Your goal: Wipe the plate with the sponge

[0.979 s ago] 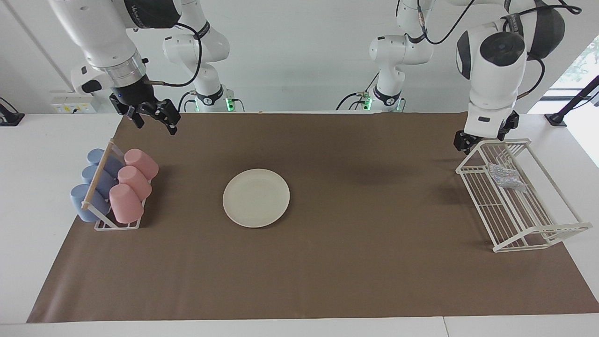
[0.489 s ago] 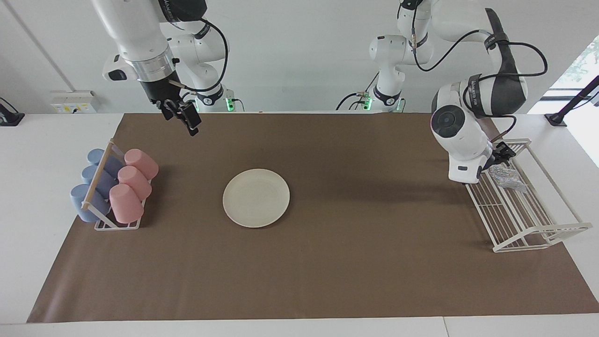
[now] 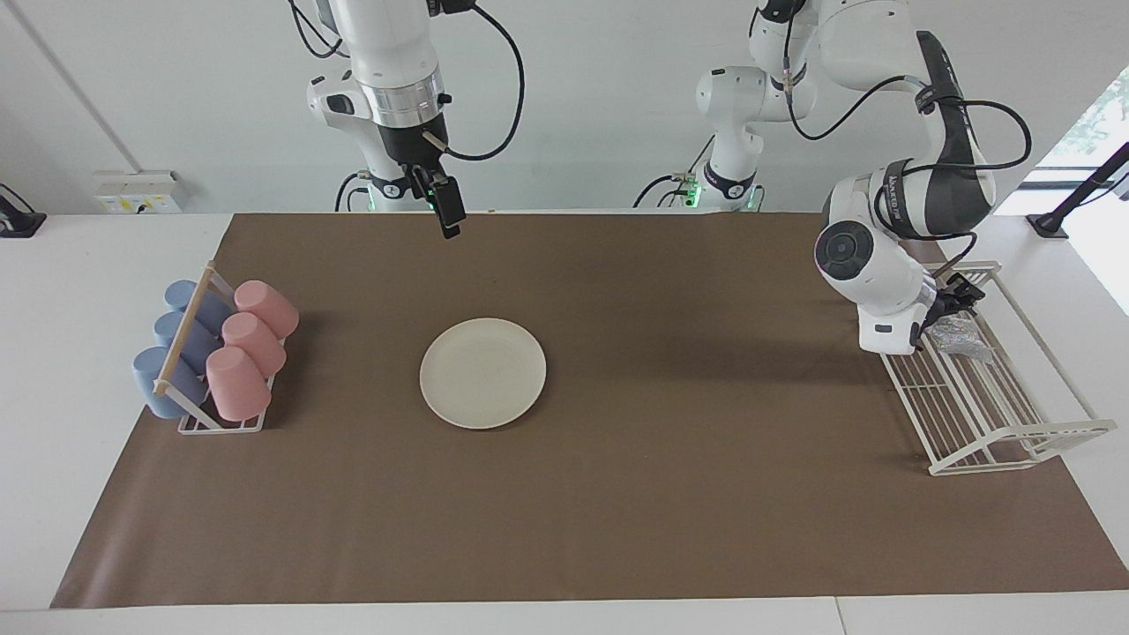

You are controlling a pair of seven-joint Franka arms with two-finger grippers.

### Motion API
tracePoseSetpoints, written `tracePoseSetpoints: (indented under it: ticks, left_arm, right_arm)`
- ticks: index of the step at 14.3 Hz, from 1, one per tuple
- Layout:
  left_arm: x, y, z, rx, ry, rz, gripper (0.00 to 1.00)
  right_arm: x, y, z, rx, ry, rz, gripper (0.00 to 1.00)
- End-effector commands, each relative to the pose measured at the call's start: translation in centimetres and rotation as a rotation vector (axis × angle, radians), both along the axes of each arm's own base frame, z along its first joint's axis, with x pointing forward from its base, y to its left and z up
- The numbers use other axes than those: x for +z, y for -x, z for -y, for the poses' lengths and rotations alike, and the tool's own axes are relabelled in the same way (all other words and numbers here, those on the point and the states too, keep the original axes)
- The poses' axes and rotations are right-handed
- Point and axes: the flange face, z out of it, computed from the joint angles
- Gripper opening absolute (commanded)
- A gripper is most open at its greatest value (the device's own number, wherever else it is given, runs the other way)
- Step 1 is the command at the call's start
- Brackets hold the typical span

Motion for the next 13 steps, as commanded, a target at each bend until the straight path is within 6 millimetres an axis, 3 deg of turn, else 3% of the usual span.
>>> tracePoseSetpoints:
  ticks: [1, 3, 7, 10, 13]
  left_arm:
    - [0.2, 0.2, 0.2, -0.016, 0.006, 0.052, 0.00]
    - [0.3, 0.1, 0.2, -0.019, 0.009, 0.057, 0.00]
    - [0.4, -0.1, 0.3, -0.020, 0.008, 0.058, 0.00]
    - [1.5, -0.6, 0.3, -0.014, 0.016, 0.067, 0.00]
    - [5.6, -1.5, 1.2, 0.048, 0.119, 0.084, 0.00]
  right_arm:
    - [-0.1, 0.3, -3.1, -0.090, -0.023, 0.020, 1.00]
    - [-1.1, 0.6, -6.8, -0.118, -0.015, 0.015, 1.00]
    - [-1.3, -1.5, -15.2, -0.308, -0.023, 0.024, 1.00]
    - [-2.2, 1.0, -19.9, -0.345, -0.036, 0.022, 1.00]
    - [-2.9, 1.5, -20.9, -0.350, -0.051, 0.023, 1.00]
